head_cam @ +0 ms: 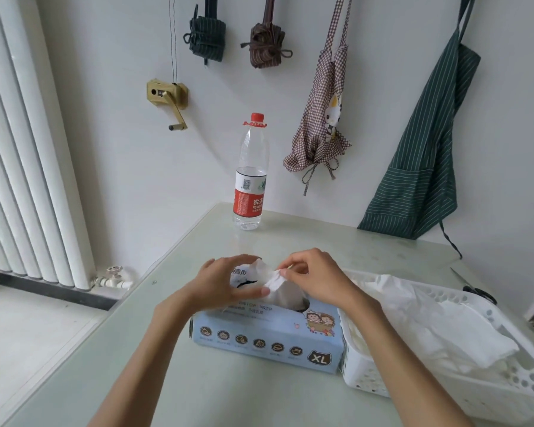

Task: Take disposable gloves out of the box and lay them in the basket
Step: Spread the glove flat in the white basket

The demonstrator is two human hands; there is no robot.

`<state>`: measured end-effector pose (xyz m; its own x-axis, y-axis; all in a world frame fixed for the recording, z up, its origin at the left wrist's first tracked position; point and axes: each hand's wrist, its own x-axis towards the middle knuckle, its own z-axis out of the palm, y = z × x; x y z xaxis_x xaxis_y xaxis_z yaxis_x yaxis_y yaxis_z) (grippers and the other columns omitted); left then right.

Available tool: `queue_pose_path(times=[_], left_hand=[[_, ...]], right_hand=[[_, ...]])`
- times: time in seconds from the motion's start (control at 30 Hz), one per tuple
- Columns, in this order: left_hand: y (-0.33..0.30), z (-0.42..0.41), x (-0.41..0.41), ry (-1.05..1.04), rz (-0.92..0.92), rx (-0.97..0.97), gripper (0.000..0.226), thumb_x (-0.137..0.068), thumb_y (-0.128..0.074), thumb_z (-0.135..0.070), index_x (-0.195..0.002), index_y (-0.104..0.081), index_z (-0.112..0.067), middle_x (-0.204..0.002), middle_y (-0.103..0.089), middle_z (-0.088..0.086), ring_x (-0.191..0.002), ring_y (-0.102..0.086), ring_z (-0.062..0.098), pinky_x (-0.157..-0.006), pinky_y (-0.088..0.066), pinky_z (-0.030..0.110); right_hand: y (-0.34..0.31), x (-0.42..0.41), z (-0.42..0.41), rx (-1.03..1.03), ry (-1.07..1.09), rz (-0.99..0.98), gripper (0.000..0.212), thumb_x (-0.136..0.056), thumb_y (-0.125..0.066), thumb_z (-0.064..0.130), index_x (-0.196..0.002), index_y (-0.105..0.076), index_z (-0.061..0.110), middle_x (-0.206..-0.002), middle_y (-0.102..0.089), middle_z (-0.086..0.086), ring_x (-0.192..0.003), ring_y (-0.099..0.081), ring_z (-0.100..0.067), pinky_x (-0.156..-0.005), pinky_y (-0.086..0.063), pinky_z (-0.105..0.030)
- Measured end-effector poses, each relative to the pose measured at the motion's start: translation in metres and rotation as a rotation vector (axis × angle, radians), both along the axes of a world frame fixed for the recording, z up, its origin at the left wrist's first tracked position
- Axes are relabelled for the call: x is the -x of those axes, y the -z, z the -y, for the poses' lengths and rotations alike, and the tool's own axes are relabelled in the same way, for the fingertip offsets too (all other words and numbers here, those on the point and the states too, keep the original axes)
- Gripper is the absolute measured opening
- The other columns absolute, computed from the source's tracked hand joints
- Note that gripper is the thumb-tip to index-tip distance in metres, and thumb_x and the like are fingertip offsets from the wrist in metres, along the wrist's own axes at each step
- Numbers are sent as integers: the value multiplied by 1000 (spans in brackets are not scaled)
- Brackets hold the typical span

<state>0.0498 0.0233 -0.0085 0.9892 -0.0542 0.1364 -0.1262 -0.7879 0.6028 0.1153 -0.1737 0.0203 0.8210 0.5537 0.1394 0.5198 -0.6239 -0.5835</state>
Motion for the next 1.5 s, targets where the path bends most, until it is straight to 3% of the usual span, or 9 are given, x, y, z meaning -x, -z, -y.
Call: queue_pose_path(times=[0.17,0.4,0.57,0.67,0.83,0.97,1.1,1.4,1.5], left_hand=[[-2,12,-15,-41,183,227,12,-86,-67,-34,-95,-72,-28,-93,-73,-14,-87,-66,1,-87,-53,39],[-15,17,-17,116,-5,174,74,-77,-77,-29,-139,-38,-32,-136,-46,-18,-123,-44,1,-101,-36,23],[-8,18,-20,49,-29,-22,36,-80,-71,-40,-114,-62,-38,-113,-64,-17,-101,-59,1,-93,-49,33],[-10,16,-19,85,-39,-79,18,-82,-69,-37,-101,-70,-39,-102,-67,-15,-95,-57,2,-87,-48,29],[-21,13,-15,59,8,-77,14,-87,-66,-26,-93,-72,-36,-97,-68,-18,-92,-60,1,-84,-49,27],[-27,12,-9,87,-1,-21,33,-83,-61,-52,-109,-68,-32,-109,-67,-18,-97,-61,-1,-90,-49,25],[-28,17,-5,106,-13,56,70,-60,-60,-70,-119,-58,-32,-116,-61,-19,-106,-57,-1,-94,-47,24],[-28,8,-12,-2,104,35,11,-88,-64,-32,-98,-67,-29,-99,-69,-13,-92,-63,2,-87,-53,36],[-31,-1,-10,-33,176,122,7,-90,-62,-26,-94,-67,-30,-92,-70,-16,-89,-64,1,-87,-52,39]], right_hand=[[5,3,-1,-63,103,126,9,-88,-65,29,-86,-73,30,-92,-70,15,-89,-61,-5,-80,-50,-30],[1,4,5,-289,193,21,11,-80,-75,30,-77,-74,20,-74,-70,10,-72,-63,-5,-71,-50,-22],[-5,9,13,-95,212,29,4,-81,-74,27,-84,-74,27,-79,-68,11,-72,-59,-4,-73,-51,-28],[-12,14,24,253,104,-28,33,-81,-70,13,-105,-69,35,-93,-59,11,-78,-53,-7,-68,-45,-24],[-7,21,7,444,56,250,20,-81,-70,29,-100,-72,36,-77,-41,15,-86,-47,-12,-62,-29,-23],[-3,16,4,295,71,159,8,-85,-67,30,-91,-73,30,-77,-55,16,-75,-52,-10,-55,-33,-17],[-12,14,-2,21,98,22,1,-80,-72,29,-80,-71,30,-79,-68,12,-74,-62,-8,-74,-53,-31],[5,21,10,-91,130,-22,24,-82,-71,31,-104,-63,37,-94,-61,16,-82,-53,2,-68,-40,-13],[12,21,12,-87,154,-25,4,-84,-69,36,-85,-67,33,-92,-64,17,-86,-55,3,-70,-40,-15]])
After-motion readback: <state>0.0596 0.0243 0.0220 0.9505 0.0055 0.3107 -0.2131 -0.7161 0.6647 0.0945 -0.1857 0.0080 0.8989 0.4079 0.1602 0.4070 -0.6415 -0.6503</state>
